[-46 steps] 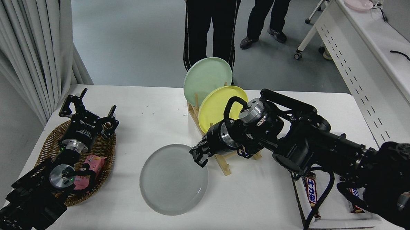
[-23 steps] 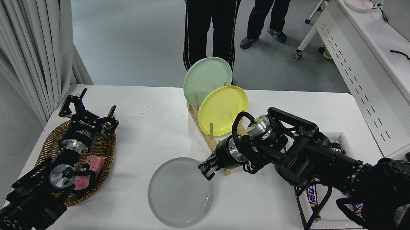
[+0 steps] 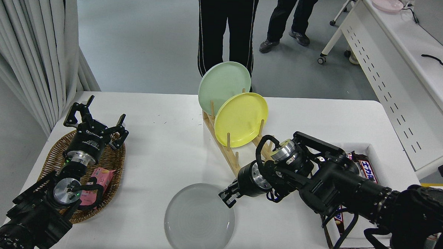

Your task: Place the plate on the table

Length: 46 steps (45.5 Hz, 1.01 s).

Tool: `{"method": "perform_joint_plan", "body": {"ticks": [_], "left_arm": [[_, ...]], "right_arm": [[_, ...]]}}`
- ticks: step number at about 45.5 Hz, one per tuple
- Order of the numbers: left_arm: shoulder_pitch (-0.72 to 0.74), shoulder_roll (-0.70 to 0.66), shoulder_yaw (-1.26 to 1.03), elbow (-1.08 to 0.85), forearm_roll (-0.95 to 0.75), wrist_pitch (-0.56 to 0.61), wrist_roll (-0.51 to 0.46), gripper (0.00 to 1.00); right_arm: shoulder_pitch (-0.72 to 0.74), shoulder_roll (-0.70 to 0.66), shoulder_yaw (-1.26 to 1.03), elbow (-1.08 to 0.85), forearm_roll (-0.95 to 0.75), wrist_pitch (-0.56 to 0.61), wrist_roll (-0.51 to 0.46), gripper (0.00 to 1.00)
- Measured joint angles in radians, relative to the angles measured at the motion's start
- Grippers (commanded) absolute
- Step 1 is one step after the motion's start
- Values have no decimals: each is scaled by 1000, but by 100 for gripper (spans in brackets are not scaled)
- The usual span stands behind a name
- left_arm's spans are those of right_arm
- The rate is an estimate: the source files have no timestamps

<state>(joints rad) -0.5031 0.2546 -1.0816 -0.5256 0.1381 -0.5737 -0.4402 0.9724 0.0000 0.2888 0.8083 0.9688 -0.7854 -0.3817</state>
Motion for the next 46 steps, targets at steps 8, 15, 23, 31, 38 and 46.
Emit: {"method": "perform_joint_plan", "body": {"ticks": [8, 15, 23, 31, 38, 46], "left_arm": [[0, 0, 0, 0, 0, 0, 0, 100], [0, 0, 0, 0, 0, 0, 0, 100], [0, 0, 0, 1, 0, 0, 0, 100], [0, 0, 0, 1, 0, 0, 0, 100], [0, 0, 0, 1, 0, 0, 0, 100], [0, 0, 0, 0, 0, 0, 0, 100]], "right_arm": [[-2, 0, 6, -14, 1, 0, 1, 0], [-3, 0, 17, -20, 2, 0, 1, 0], [-4, 0, 29, -24, 2, 8, 1, 0], [-5, 0, 36, -25, 3, 12, 2, 0], [-8, 0, 39, -26, 3, 14, 2, 0], [-18, 0, 40, -27, 6, 15, 3, 0]]}}
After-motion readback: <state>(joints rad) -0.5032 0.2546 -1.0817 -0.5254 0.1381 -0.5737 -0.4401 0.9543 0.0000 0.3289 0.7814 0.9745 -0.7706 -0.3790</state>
